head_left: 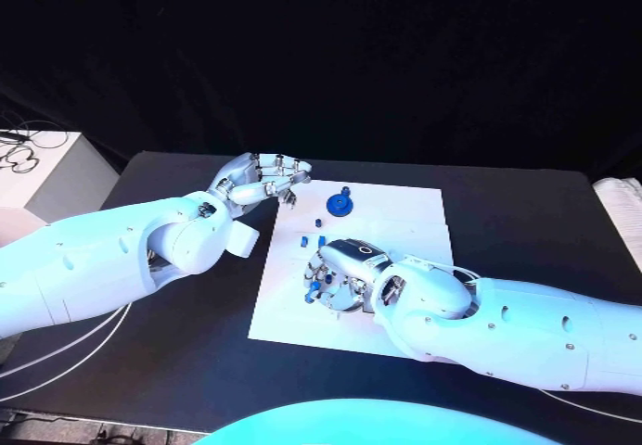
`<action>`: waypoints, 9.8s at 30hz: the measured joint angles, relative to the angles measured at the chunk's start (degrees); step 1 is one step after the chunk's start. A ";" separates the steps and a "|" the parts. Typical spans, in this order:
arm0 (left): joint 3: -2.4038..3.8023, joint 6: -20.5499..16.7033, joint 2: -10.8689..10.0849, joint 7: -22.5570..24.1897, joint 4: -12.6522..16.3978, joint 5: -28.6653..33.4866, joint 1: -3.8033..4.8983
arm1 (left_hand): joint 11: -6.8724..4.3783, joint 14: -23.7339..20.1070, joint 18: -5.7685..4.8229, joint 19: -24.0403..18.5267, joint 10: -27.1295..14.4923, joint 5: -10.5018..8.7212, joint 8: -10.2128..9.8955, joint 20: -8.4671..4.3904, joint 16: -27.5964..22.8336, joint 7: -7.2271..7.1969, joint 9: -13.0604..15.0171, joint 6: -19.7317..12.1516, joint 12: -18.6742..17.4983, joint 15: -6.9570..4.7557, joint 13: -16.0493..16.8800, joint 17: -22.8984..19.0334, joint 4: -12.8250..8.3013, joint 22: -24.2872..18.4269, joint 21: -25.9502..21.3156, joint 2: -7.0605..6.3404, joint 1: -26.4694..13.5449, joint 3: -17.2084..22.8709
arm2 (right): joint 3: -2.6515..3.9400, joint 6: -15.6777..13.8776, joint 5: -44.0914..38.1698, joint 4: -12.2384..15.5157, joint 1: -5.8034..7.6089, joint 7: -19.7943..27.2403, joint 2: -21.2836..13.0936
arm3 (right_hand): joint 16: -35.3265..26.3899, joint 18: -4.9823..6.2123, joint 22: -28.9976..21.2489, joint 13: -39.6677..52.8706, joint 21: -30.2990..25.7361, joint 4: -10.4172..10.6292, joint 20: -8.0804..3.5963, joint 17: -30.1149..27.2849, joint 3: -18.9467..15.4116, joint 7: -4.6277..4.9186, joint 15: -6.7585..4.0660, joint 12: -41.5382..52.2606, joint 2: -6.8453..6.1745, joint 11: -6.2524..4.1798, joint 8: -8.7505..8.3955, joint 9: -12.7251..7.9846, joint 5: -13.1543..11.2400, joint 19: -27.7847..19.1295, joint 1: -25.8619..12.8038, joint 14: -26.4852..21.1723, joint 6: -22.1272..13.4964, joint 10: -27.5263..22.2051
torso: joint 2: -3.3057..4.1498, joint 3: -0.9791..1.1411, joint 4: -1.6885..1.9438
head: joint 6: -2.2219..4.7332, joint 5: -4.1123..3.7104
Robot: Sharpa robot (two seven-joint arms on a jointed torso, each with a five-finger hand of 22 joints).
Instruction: Assemble the parts on the task board
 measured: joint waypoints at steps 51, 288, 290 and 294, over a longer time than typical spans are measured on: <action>0.00 0.35 -0.11 -0.52 -0.57 0.00 0.00 | 0.00 0.00 0.00 0.00 0.00 0.00 0.00 0.00 0.00 0.00 0.00 0.00 0.00 0.00 0.00 -0.01 0.00 -0.02 0.00 0.00 0.00 0.00 | -0.36 -3.66 -4.76 2.29 -0.20 3.34 -4.32 | -3.95 1.82 -12.27 -0.69 -16.78 5.82 2.58 -6.04 -23.50 0.76 2.67 5.97 -0.04 0.67 -7.34 -3.96 1.61 -5.72 3.03 -0.02 -7.20 -15.85 | -0.07 0.04 -0.03 | 0.10 -0.69; 0.01 3.34 -1.66 -0.95 1.30 1.64 -2.04 | -0.01 0.00 -0.01 -0.21 -0.41 -0.66 0.67 0.21 0.00 0.00 0.00 -0.42 1.09 0.00 0.04 -0.18 3.25 -0.87 -0.67 0.60 -2.89 -4.99 | -1.39 -7.57 21.89 9.03 1.63 -7.78 -18.94 | 4.21 -1.80 12.76 70.24 7.79 12.98 -2.78 0.00 -38.68 -4.16 -3.19 85.82 4.32 -6.45 10.44 6.33 6.49 6.05 -6.98 -0.11 -1.76 12.17 | -1.63 -0.46 -0.91 | 0.20 -6.37; -0.01 3.35 -1.67 -0.95 1.27 1.64 -2.04 | -0.01 0.00 0.00 -0.21 -0.41 -0.66 0.66 0.21 0.00 0.00 0.00 -0.42 1.09 0.00 0.04 -0.18 3.25 -0.87 -0.67 0.60 -2.89 -4.99 | -1.37 -7.75 22.15 9.34 1.63 -6.90 -19.06 | 4.21 -1.81 12.76 70.24 7.80 12.98 -2.77 0.00 -38.68 -4.16 -3.19 85.82 4.32 -6.45 10.68 6.27 6.49 6.05 -6.98 -0.11 -1.76 12.17 | -1.63 -0.49 -0.91 | 0.18 -6.34; -0.01 3.35 -1.69 -0.97 1.24 1.64 -2.04 | 0.00 0.00 -0.01 -0.21 -0.41 -0.66 0.67 0.21 0.00 -0.01 0.00 -0.42 1.09 0.00 0.04 -0.18 3.25 -0.87 -0.67 0.60 -2.89 -4.99 | -1.37 -7.30 22.39 9.59 1.64 -6.06 -19.00 | 4.21 -1.80 12.81 70.24 7.80 12.98 -2.77 0.00 -38.68 -4.16 -3.19 85.82 3.89 -6.44 10.68 6.22 3.63 6.05 -7.41 -0.11 -1.76 12.17 | -1.64 -0.49 -0.91 | 0.17 -6.28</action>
